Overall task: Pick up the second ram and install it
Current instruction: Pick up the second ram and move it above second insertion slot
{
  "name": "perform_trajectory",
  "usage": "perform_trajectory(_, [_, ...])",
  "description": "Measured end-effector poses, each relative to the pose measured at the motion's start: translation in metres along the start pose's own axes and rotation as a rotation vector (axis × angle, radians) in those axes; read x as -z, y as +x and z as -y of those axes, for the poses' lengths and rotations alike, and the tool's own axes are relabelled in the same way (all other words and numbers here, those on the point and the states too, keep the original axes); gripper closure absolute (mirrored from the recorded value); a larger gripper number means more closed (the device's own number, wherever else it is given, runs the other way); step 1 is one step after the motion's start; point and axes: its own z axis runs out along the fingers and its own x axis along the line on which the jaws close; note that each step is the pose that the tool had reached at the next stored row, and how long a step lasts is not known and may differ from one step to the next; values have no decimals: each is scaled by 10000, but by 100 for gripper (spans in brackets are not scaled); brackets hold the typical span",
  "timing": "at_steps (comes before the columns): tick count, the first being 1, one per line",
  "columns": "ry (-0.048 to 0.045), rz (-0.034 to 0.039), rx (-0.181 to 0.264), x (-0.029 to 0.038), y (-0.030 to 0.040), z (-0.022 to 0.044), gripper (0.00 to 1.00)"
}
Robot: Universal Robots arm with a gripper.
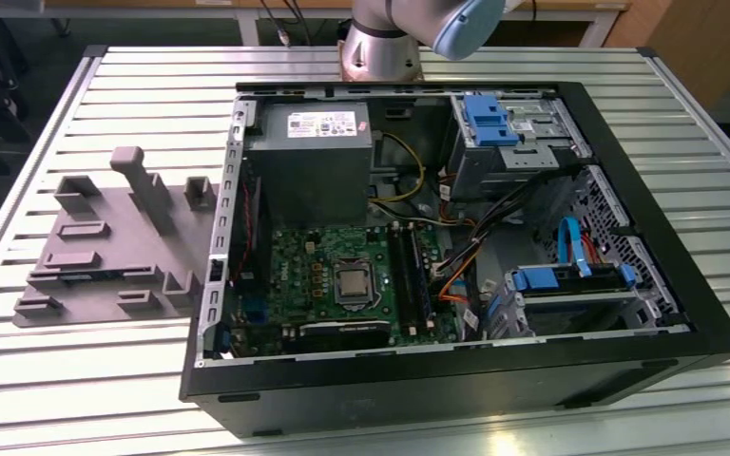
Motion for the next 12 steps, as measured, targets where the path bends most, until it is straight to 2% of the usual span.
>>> perform_trajectory(7, [5, -4, -223, -45, 15, 2, 53])
perform_trajectory(12, [3, -4, -237, -51, 16, 1, 53])
